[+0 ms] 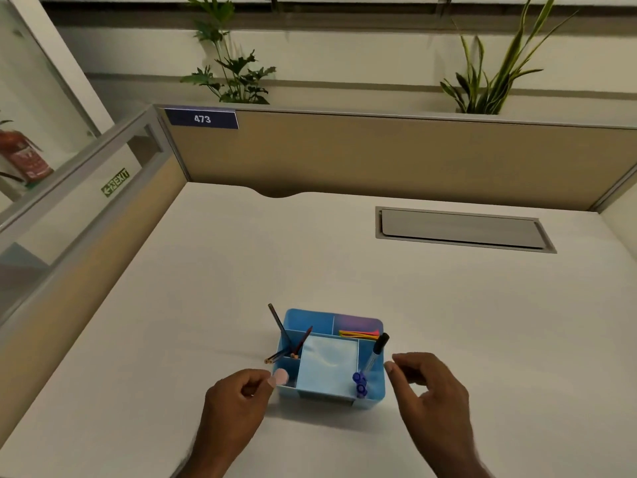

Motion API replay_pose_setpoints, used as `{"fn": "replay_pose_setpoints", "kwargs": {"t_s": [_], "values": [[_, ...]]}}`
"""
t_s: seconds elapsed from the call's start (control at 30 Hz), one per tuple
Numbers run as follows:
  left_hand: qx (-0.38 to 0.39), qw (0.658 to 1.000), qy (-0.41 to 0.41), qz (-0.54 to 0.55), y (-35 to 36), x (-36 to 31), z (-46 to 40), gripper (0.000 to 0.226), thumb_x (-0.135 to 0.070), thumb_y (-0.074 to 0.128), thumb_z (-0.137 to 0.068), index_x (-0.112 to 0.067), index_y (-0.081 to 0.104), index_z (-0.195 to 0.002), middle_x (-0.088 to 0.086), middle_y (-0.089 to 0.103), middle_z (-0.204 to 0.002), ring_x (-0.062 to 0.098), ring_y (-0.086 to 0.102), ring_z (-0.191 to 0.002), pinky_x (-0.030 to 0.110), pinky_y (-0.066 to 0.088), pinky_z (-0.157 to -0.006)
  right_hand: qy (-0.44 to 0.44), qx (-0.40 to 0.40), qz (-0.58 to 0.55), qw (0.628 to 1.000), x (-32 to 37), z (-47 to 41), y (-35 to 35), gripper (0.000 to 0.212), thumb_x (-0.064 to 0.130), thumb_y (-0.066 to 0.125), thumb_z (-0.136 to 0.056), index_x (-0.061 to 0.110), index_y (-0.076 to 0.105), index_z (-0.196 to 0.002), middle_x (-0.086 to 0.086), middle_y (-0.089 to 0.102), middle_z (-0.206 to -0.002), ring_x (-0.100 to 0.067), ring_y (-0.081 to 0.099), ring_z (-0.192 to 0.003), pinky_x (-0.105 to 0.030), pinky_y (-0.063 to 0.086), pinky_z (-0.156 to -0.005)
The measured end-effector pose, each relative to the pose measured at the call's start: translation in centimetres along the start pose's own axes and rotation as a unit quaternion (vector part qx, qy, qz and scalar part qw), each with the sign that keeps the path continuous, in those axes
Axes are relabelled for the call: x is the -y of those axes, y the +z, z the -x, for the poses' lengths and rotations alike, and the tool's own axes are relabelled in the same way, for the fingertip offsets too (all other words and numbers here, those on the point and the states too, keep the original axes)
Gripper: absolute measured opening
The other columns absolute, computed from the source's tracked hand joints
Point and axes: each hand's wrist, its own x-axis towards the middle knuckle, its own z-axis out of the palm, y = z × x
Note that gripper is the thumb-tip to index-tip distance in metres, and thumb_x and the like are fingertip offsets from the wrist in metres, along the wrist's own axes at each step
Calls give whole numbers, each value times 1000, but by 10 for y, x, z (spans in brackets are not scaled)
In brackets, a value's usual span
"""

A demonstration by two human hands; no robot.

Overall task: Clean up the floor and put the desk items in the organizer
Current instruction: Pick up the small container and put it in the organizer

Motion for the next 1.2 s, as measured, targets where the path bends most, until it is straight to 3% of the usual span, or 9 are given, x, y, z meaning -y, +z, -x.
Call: {"fn": "replay_pose_setpoints", "kwargs": {"t_s": [0.1, 0.2, 0.33, 0.43, 0.53, 0.73, 0.83, 0.93, 1.2], "values": [[56, 997, -7, -43, -3, -7, -16, 28, -58, 76, -85, -34, 73, -71, -24, 71, -66, 1, 68, -68, 10, 45, -59, 111, 101, 19, 988, -6, -8, 5, 31, 42, 83, -86, 41, 61, -108, 22, 72, -80, 5, 69, -82, -18, 56, -67], [89, 992, -20, -88, -6, -12, -31, 29, -40, 77, -90, -22, 76, -68, -12, 74, -63, 11, 72, -65, 27, 59, -66, 155, 173, 60, 971, -4, -16, 15, 42, 49, 77, -89, 43, 48, -118, 14, 73, -76, 1, 69, -72, -15, 49, -62], [128, 984, -35, -118, -10, -27, -46, 28, -32, 75, -92, -16, 77, -69, -1, 77, -67, 17, 76, -66, 34, 65, -75, 176, 203, 130, 954, -4, -28, 27, 26, 45, 67, -95, 37, 53, -114, 8, 72, -71, -2, 68, -69, -14, 45, -60], [149, 974, -6, -173, -12, -38, -53, 29, -33, 71, -94, -19, 72, -69, -1, 76, -76, 15, 73, -76, 21, 57, -71, 183, 203, 171, 946, -8, -36, 33, 16, 41, 64, -93, 38, 56, -106, 12, 69, -70, -2, 66, -69, -16, 48, -64], [150, 966, 30, -207, -10, -50, -61, 29, -43, 64, -98, -25, 68, -75, -10, 59, -69, 8, 61, -75, 11, 35, -58, 186, 193, 191, 944, -13, -44, 40, 12, 40, 62, -94, 39, 53, -102, 11, 66, -67, -6, 65, -67, -19, 53, -68], [122, 970, 87, -193, -9, -64, -108, 35, -56, 70, -88, -30, 74, -65, -12, 60, -55, 5, 61, -60, 14, 41, -58, 142, 139, 183, 963, -5, -88, 43, 4, 40, 59, -94, 40, 58, -98, 24, 66, -71, 1, 63, -69, -15, 43, -57], [98, 970, 135, -176, -4, -79, -146, 51, -43, 73, -88, -32, 54, -42, -27, 58, -48, -5, 61, -56, 12, 41, -51, 111, 92, 175, 974, 6, -131, 47, 9, 30, 62, -93, 31, 66, -101, 9, 64, -61, -5, 58, -58, -16, 36, -53], [47, 969, 177, -166, 5, -103, -192, 48, -34, 73, -88, -19, 55, -46, -9, 60, -48, 7, 49, -42, 15, 29, -45, 83, 54, 177, 979, 12, -186, 58, 15, 26, 62, -97, 22, 70, -109, 12, 54, -57, -2, 51, -55, -17, 32, -49], [23, 969, 188, -160, 31, -173, -312, 36, -43, 72, -92, -19, 67, -65, -5, 64, -63, 4, 51, -51, 16, 29, -46, 62, -4, 167, 984, 8, -321, 92, 24, 28, 60, -100, 13, 69, -116, -10, 78, -100, -17, 59, -73, -22, 34, -49]]}}
